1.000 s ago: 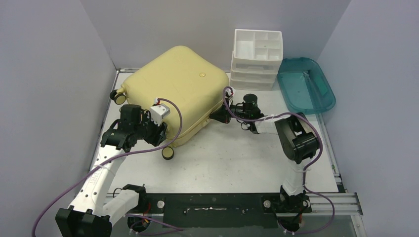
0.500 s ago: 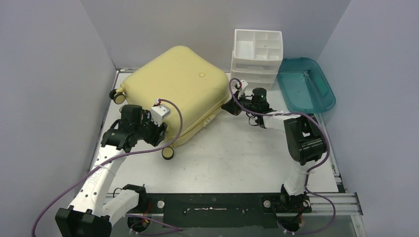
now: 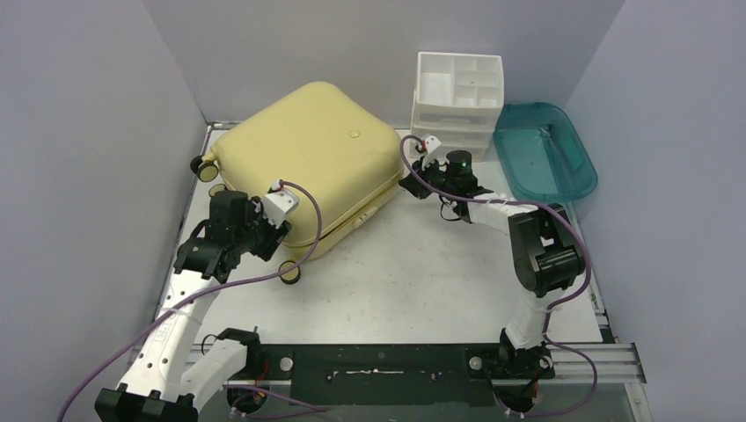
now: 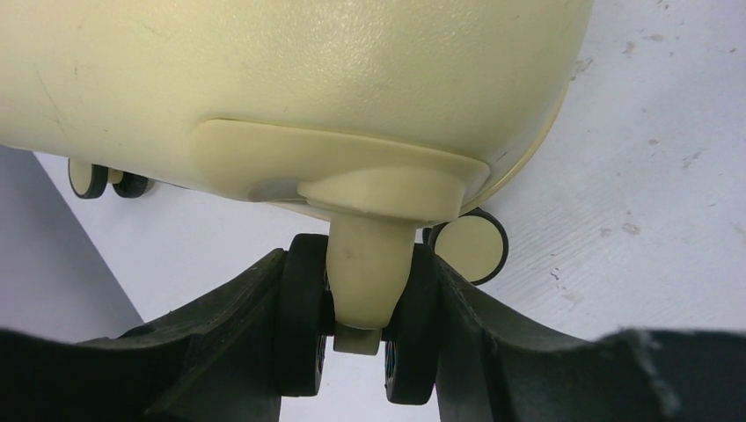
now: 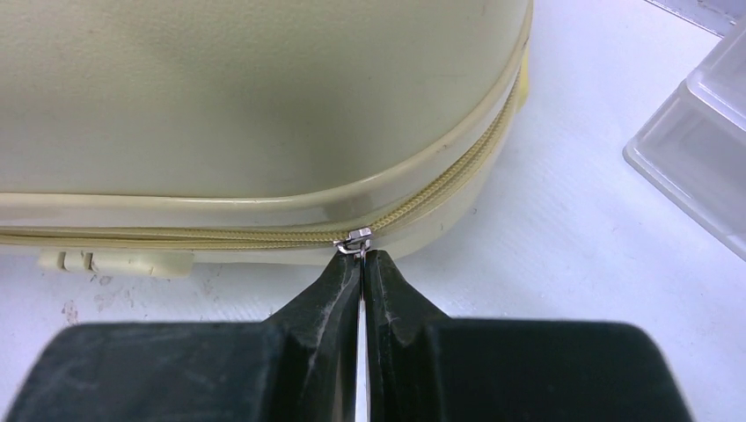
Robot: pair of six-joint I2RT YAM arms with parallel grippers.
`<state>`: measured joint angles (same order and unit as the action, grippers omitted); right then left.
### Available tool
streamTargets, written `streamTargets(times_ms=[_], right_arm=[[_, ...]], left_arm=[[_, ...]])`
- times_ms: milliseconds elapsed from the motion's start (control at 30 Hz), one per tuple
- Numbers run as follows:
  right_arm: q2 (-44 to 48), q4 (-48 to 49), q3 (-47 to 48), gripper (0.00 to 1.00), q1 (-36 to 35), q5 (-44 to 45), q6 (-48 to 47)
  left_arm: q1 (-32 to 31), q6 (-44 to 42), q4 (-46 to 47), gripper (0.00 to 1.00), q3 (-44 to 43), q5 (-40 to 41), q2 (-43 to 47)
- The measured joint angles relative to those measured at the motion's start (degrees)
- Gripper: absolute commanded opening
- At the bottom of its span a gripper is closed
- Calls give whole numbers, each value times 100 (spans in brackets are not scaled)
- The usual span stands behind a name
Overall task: Open, take out, and arrange the luggage
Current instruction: Unzip the luggage at the center of the board.
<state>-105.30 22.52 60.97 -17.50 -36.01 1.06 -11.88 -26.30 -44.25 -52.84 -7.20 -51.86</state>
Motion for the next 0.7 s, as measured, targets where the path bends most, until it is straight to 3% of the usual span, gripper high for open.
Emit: streamTargets(times_ms=[333, 700], right_arm=[[461, -636, -87, 0, -798, 640, -734], [525, -863, -70, 0, -1576, 1449, -435]], left_arm=[[905, -662, -251, 0, 247, 251, 396], [1939, -1196, -623, 0, 363, 621, 520]])
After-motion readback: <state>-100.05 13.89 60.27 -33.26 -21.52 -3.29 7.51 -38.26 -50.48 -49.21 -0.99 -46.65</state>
